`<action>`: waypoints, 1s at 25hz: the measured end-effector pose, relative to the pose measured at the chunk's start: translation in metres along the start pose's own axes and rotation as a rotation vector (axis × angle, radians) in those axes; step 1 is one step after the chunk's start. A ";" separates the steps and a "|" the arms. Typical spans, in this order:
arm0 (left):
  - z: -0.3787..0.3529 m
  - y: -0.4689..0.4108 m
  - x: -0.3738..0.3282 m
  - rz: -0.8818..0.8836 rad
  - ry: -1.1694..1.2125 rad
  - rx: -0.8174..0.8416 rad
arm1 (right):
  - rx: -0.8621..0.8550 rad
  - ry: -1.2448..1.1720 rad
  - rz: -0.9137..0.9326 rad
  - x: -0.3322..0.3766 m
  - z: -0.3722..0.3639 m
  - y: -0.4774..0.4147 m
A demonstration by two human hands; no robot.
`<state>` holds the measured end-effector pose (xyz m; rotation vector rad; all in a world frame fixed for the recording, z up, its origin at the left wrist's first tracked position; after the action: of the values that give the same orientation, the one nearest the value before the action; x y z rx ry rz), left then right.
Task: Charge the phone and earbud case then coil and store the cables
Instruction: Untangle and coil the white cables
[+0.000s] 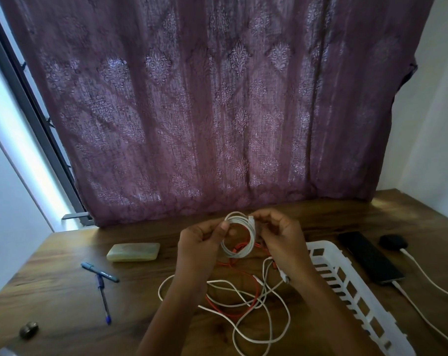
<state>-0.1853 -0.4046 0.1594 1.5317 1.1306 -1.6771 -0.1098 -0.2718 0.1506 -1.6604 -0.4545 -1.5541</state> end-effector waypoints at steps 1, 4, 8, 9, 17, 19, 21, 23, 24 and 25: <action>0.001 -0.001 0.001 0.008 0.027 -0.040 | -0.005 0.031 0.012 -0.002 -0.002 0.001; 0.003 -0.001 0.005 0.041 0.113 -0.131 | 0.033 0.071 0.002 0.001 -0.009 0.007; 0.003 0.002 0.011 0.052 0.180 -0.202 | 0.038 0.001 -0.036 0.005 -0.015 0.013; 0.003 0.003 0.013 0.051 0.181 -0.210 | 0.036 0.053 -0.014 0.004 -0.016 0.014; 0.005 -0.001 0.010 -0.230 -0.349 0.008 | 0.144 0.182 0.042 0.004 -0.011 0.007; 0.005 -0.005 0.005 -0.258 -0.446 0.080 | 0.196 0.184 0.031 0.006 -0.011 0.006; 0.005 -0.007 0.003 -0.218 -0.437 0.118 | 0.236 0.149 -0.009 0.005 -0.010 0.005; 0.004 -0.007 0.004 -0.072 -0.238 0.171 | 0.255 0.080 -0.067 0.005 -0.010 0.004; 0.001 -0.004 0.004 0.013 -0.135 0.203 | 0.265 0.059 -0.088 0.005 -0.009 0.003; -0.001 -0.002 0.005 0.070 -0.067 0.228 | 0.280 0.055 -0.096 0.004 -0.009 0.003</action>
<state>-0.1874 -0.4020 0.1548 1.6193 0.8650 -1.8456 -0.1130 -0.2812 0.1532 -1.3959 -0.6979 -1.5231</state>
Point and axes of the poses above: each hand's wrist, its own y-axis away from the middle knuckle, its own z-axis out of the back of the hand, x = y × z, the point moved 3 cm from there along -y, towards the middle knuckle, and after that the axes turned 2 degrees about -z, right-handed, at the moved point
